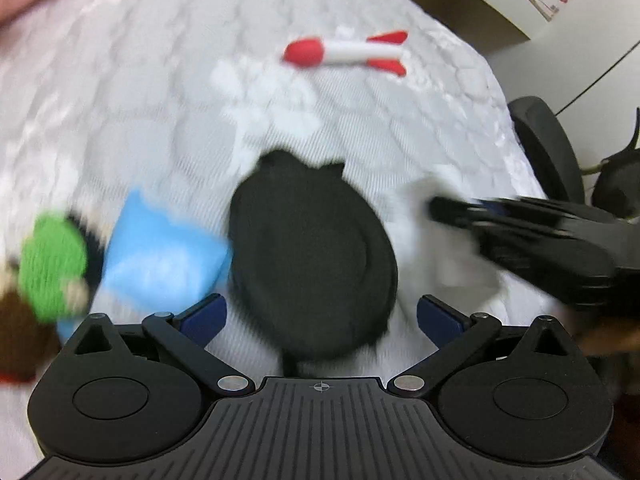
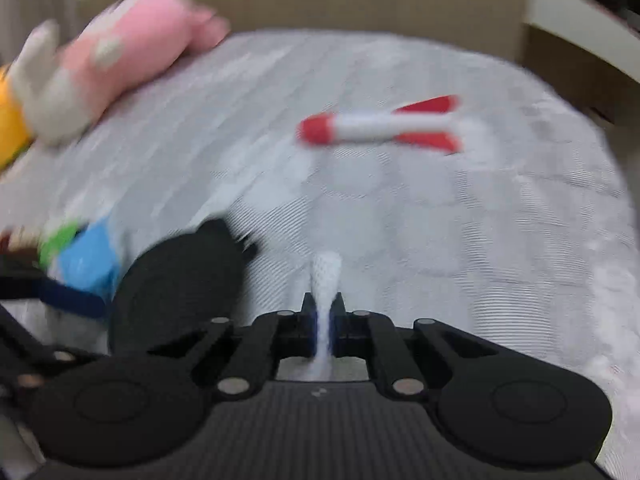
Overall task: Clean container
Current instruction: 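Grasp the white wipe with the right tool while the left tool approaches the black container, then rub the held white wipe over the black container's outer surface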
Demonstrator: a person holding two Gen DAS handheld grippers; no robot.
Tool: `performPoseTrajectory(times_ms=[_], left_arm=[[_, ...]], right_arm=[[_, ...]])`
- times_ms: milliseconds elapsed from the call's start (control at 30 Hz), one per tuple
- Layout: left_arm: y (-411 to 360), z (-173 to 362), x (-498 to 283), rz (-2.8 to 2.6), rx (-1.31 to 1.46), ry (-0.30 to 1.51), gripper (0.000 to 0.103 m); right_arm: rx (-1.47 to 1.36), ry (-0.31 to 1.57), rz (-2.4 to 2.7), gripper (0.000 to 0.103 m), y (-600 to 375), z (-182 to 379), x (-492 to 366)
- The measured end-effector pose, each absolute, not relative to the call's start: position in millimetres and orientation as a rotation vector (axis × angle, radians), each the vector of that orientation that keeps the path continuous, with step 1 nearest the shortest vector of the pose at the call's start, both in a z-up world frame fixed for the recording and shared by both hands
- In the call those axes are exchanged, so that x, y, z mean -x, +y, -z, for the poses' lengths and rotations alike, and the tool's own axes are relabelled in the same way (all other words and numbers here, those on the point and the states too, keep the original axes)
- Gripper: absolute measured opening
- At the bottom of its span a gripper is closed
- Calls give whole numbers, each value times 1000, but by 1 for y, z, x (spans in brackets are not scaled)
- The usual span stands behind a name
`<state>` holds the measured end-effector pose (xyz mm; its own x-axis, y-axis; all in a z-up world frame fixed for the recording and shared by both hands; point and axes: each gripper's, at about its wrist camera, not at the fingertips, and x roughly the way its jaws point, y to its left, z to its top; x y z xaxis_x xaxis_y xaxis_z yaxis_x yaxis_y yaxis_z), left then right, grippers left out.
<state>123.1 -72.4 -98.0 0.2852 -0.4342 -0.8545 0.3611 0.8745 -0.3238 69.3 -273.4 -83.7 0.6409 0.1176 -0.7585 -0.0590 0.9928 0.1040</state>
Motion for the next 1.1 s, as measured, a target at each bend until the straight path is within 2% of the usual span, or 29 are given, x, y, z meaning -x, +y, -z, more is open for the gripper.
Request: performPoseTrajectory(times_ms=[167,267,367,433,567,667,733,767,800,833,900,933,1100], left_arm=[[-120,111,-131,666,-118,1021,103],[-132,108,-102,828,-302,948,103],[-130,109,-81,804,-411,1012,103],[-126,111,-78,606,-437,1127,103],[-103,99,-67,455,-251,1212,103],[-101,95,-54,428,-280,1166,103],[-103,96,-49,416,-352,1144,103],[-104,96,-47,416,-379,1138,103],[-105,95,-47,425,-381,1141,103],[-107,94,-47,434,-380,1144,103],[-111,93,-51,449,-370,1156,103],[-113,95,-55,454,-359,1165,103],[-112,103,-61,460,-321,1207,103]], right_arm=[[-351,802,-98,7,-312,64,-53],[-439,793,-127,7,-318,64,-55],[-520,808,-208,7,-313,70,-60],[-520,824,-281,7,-300,74,-72],[-291,889,-369,8,-257,89,-94],[-112,950,-390,21,-231,106,-90],[-51,947,-426,41,-222,108,-82],[-29,943,-438,41,-218,108,-79],[-6,940,-444,37,-214,108,-76],[23,939,-449,21,-209,109,-75],[60,940,-459,9,-203,110,-74],[64,935,-459,7,-202,109,-73],[-89,857,-450,6,-219,93,-87]])
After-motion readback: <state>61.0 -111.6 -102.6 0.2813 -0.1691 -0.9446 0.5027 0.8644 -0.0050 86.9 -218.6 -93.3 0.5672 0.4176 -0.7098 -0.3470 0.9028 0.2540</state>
